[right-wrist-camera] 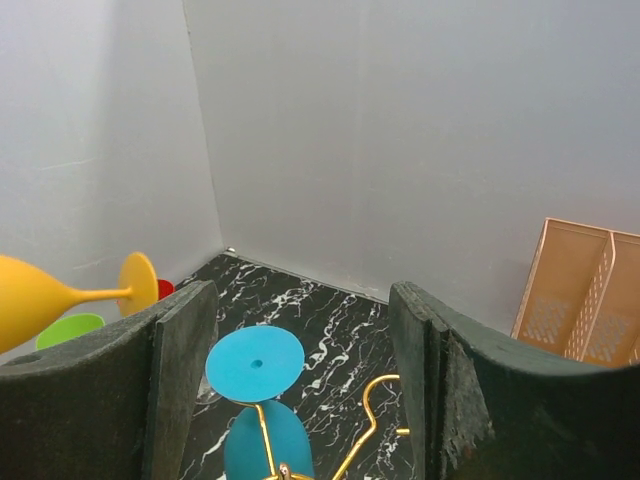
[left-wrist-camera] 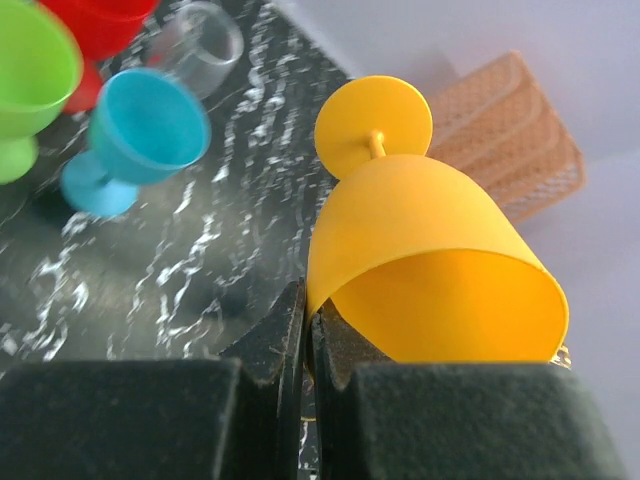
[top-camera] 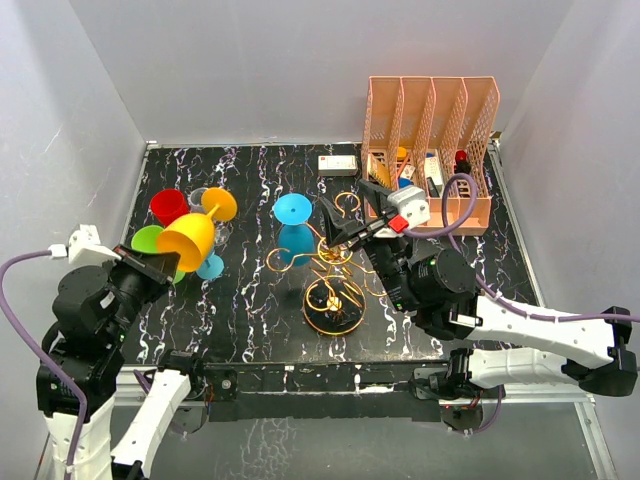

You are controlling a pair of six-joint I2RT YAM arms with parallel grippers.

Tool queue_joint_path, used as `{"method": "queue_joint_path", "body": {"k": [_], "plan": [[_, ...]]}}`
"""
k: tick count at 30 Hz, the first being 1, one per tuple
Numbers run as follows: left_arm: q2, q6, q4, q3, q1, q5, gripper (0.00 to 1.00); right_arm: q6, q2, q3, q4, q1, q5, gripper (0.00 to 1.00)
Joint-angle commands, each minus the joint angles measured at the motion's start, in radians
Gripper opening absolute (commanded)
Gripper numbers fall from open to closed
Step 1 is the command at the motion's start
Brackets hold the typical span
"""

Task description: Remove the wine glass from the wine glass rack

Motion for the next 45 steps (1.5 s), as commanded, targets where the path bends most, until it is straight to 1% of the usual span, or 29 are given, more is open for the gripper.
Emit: {"method": "queue_joint_path", "body": {"k": [1, 6, 10, 14, 19, 23, 30, 34, 37, 39, 40, 41, 43, 45], "plan": [[0.007, -0.094, -0.250, 0.016, -0.001, -0.150, 0.00, -0.020, -0.013, -0.012, 0.071, -0.010, 0.004, 0.75], [-0.056, -0.160, -0.397, -0.066, -0.001, -0.173, 0.00, -0.014, -0.013, -0.013, 0.071, -0.014, -0.009, 0.75], [-0.049, -0.205, -0.500, -0.117, -0.001, -0.214, 0.00, -0.014, -0.013, -0.018, 0.071, -0.016, -0.008, 0.75], [0.028, -0.179, -0.485, -0.165, -0.001, -0.201, 0.00, -0.010, -0.014, -0.030, 0.071, -0.015, -0.005, 0.75], [0.212, -0.189, -0.504, -0.201, -0.001, -0.207, 0.00, -0.002, -0.028, -0.044, 0.067, -0.015, -0.003, 0.75], [0.345, -0.233, -0.547, -0.177, -0.001, -0.291, 0.00, 0.003, -0.049, -0.051, 0.048, -0.017, 0.005, 0.75], [0.419, -0.261, -0.512, -0.113, 0.001, -0.459, 0.00, -0.026, -0.057, -0.048, 0.006, -0.016, 0.046, 0.76], [0.475, -0.245, -0.501, -0.075, 0.005, -0.508, 0.00, -0.041, -0.056, -0.029, -0.019, -0.017, 0.049, 0.77], [0.510, -0.225, -0.481, -0.040, 0.029, -0.516, 0.00, -0.037, -0.041, 0.009, -0.071, -0.018, 0.066, 0.78], [0.523, -0.197, -0.450, -0.034, 0.060, -0.489, 0.00, -0.052, -0.033, 0.017, -0.080, -0.017, 0.076, 0.81], [0.532, -0.178, -0.432, -0.036, 0.081, -0.458, 0.00, -0.058, -0.027, 0.021, -0.076, -0.017, 0.086, 0.87], [0.538, -0.158, -0.419, -0.037, 0.110, -0.425, 0.00, -0.068, -0.011, 0.027, -0.049, -0.018, 0.127, 0.95], [0.551, -0.125, -0.400, -0.046, 0.158, -0.377, 0.00, -0.069, 0.027, 0.062, -0.023, -0.017, 0.223, 0.97], [0.561, -0.112, -0.399, -0.043, 0.184, -0.364, 0.00, -0.083, 0.060, 0.094, -0.020, -0.018, 0.275, 0.98]]}}
